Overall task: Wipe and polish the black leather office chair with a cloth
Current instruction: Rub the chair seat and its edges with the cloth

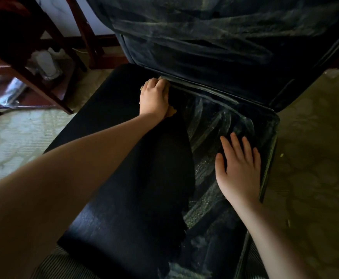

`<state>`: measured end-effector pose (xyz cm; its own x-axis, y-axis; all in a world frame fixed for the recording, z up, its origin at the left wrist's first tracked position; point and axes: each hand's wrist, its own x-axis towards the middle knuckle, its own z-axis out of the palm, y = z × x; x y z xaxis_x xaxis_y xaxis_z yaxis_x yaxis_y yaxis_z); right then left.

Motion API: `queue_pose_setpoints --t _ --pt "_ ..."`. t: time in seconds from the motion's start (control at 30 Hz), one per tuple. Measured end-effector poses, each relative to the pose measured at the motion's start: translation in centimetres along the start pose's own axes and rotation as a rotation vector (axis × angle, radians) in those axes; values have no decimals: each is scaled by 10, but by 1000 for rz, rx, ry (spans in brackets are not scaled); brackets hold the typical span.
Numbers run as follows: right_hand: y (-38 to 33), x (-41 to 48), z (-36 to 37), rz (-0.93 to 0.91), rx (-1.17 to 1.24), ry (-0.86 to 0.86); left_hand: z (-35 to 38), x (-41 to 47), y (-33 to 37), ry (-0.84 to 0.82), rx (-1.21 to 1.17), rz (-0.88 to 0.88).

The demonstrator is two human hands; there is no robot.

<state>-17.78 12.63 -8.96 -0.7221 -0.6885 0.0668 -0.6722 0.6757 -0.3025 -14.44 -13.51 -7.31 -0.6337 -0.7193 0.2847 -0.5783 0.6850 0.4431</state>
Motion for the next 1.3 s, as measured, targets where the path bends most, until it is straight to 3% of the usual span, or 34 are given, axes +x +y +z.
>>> queue_pose_setpoints --t 0.4,0.87,0.97,1.03,1.13,1.3 --pt "-3 -3 4 20 35 77 -6 -48 20 -245 -55 359" --pt "-4 -3 1 18 104 121 -46 -185 29 -501 -239 673" --pt "-1 -6 1 -5 103 135 -54 -173 30 -504 -389 604" --pt "0 -5 1 -3 106 141 -56 -144 31 -324 -407 481" --pt "-3 -1 1 11 114 124 -48 -75 24 -24 -299 269" --pt "1 0 4 -1 78 118 -21 15 -6 74 -77 -33"
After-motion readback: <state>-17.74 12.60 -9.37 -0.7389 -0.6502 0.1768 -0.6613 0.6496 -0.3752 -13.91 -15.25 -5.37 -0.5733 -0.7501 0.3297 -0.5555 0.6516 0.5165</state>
